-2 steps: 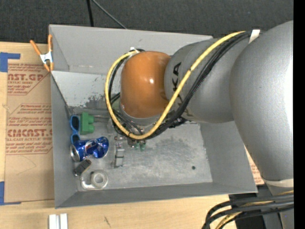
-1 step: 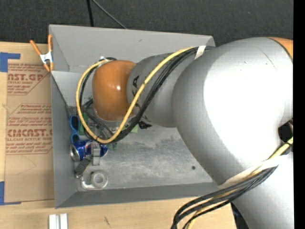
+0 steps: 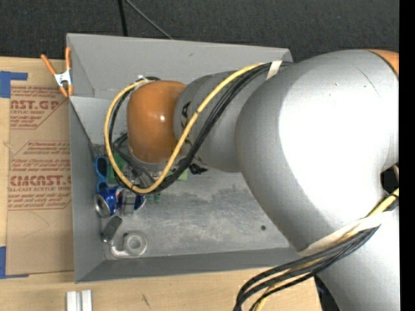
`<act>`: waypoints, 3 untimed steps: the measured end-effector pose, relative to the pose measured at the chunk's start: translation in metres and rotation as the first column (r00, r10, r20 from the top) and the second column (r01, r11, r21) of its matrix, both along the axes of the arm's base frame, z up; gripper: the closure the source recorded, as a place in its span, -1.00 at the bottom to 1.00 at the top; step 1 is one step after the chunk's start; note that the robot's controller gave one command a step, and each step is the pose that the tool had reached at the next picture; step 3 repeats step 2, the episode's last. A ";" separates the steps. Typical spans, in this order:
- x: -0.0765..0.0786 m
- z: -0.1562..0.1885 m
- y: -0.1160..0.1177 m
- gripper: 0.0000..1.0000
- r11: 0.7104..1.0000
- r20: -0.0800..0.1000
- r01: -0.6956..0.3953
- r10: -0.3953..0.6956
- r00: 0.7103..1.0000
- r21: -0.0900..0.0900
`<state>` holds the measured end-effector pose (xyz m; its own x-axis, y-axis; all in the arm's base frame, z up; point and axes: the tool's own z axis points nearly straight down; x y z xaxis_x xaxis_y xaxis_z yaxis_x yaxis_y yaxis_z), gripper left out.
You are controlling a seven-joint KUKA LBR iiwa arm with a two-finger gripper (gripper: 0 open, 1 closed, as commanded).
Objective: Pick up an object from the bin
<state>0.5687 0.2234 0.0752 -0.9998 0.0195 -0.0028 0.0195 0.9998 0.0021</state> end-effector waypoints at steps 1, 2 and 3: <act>-0.042 0.114 -0.016 1.00 1.000 0.003 0.018 -0.018 1.000 0.001; 0.005 0.195 -0.042 1.00 1.000 0.010 0.021 -0.021 1.000 0.001; 0.005 0.195 -0.042 1.00 1.000 0.010 0.021 -0.021 1.000 0.001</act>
Offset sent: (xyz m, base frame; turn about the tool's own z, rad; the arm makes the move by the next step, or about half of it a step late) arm -0.0423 -0.0170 0.1091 0.0189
